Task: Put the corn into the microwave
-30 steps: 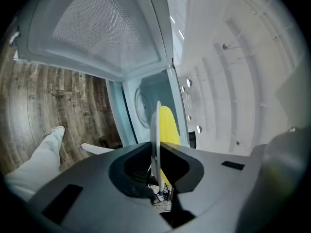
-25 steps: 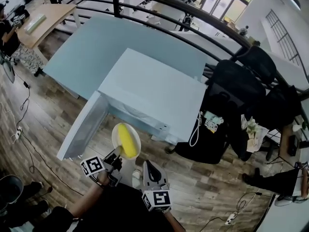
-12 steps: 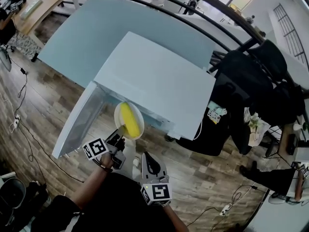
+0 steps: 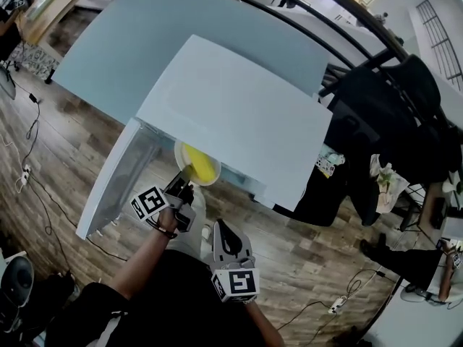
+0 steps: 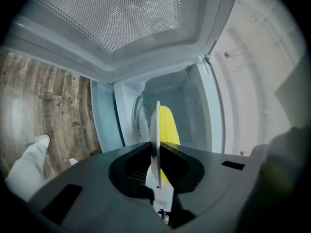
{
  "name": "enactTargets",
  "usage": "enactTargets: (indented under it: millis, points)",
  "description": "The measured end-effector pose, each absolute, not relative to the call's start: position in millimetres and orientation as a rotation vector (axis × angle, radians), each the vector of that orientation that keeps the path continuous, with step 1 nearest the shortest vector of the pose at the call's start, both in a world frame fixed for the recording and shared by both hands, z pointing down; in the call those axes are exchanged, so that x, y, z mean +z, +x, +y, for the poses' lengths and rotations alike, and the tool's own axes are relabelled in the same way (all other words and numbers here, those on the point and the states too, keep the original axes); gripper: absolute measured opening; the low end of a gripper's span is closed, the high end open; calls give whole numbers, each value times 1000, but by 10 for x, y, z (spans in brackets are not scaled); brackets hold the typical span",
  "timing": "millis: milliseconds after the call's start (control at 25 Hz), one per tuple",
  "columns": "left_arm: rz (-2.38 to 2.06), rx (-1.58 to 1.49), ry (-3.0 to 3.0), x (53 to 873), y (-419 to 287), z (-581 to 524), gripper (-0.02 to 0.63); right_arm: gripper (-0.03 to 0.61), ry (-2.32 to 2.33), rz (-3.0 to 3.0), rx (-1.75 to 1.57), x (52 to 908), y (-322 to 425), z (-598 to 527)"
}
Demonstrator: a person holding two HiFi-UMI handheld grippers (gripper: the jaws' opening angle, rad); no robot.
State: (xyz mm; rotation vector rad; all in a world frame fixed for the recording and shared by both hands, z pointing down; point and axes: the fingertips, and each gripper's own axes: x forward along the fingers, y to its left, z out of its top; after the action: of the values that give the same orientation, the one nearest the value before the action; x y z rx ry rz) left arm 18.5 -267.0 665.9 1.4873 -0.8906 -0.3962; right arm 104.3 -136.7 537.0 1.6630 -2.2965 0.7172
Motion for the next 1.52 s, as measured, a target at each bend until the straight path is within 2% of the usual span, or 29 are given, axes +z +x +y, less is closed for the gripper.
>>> enactTargets:
  millis: [1520]
  points:
    - [-956,-401,1494,6956,355,-3443,44,8,1685,-2239,797,5545,1081,-1494]
